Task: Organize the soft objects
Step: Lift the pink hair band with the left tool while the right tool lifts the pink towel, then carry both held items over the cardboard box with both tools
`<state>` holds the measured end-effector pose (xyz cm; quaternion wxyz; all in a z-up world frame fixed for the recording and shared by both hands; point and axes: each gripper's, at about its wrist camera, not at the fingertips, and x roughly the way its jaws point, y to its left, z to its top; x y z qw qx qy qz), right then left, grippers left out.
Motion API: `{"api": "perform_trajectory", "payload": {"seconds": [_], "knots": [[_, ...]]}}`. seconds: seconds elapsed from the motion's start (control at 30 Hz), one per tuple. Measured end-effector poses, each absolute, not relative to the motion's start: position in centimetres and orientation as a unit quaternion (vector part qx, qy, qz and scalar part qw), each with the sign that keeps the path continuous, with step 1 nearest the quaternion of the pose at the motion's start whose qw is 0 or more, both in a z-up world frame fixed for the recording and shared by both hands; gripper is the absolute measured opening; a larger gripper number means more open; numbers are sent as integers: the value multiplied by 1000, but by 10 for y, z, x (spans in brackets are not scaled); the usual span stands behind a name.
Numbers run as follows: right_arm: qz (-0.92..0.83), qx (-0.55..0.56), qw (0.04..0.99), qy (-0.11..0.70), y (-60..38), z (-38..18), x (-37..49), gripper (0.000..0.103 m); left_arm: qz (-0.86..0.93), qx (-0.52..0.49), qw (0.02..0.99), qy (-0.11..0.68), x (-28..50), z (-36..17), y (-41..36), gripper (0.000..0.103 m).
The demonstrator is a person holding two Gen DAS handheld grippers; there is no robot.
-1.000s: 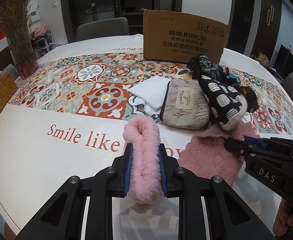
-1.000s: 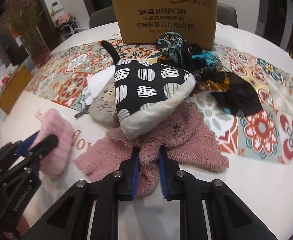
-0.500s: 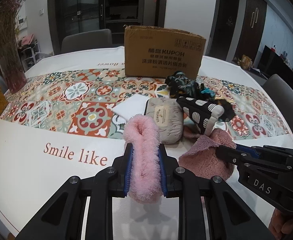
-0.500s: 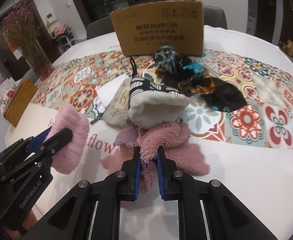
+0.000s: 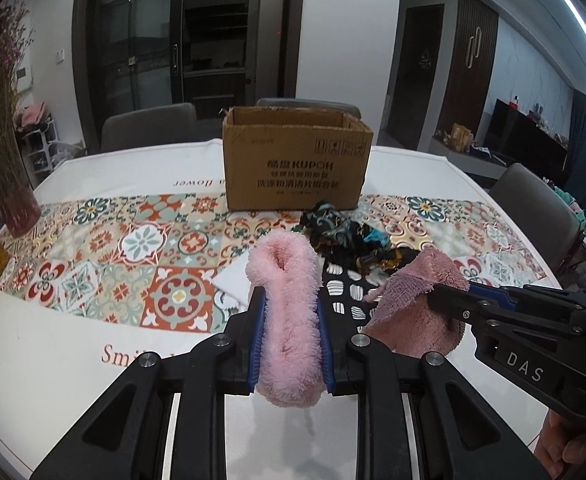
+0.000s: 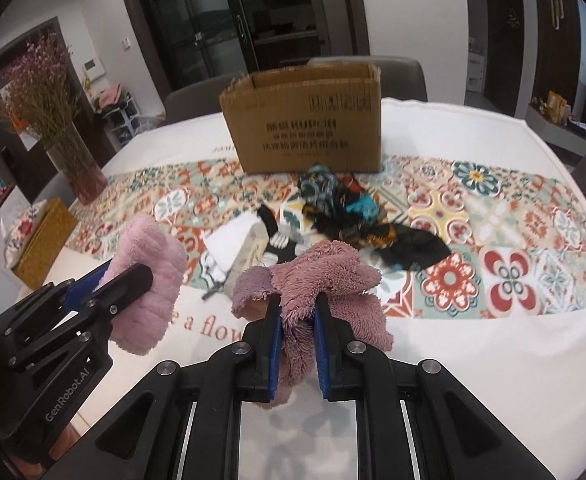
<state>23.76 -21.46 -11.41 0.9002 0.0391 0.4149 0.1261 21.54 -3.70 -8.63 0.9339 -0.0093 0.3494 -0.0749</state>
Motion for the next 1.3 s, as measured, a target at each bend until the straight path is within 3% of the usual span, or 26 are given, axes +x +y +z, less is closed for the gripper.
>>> {"api": "perform_trajectory", "payload": {"seconds": [1.3], "knots": [[96,35,966,237,-204,15,283,16,-91,0,975,200,283,19,-21,24]]}}
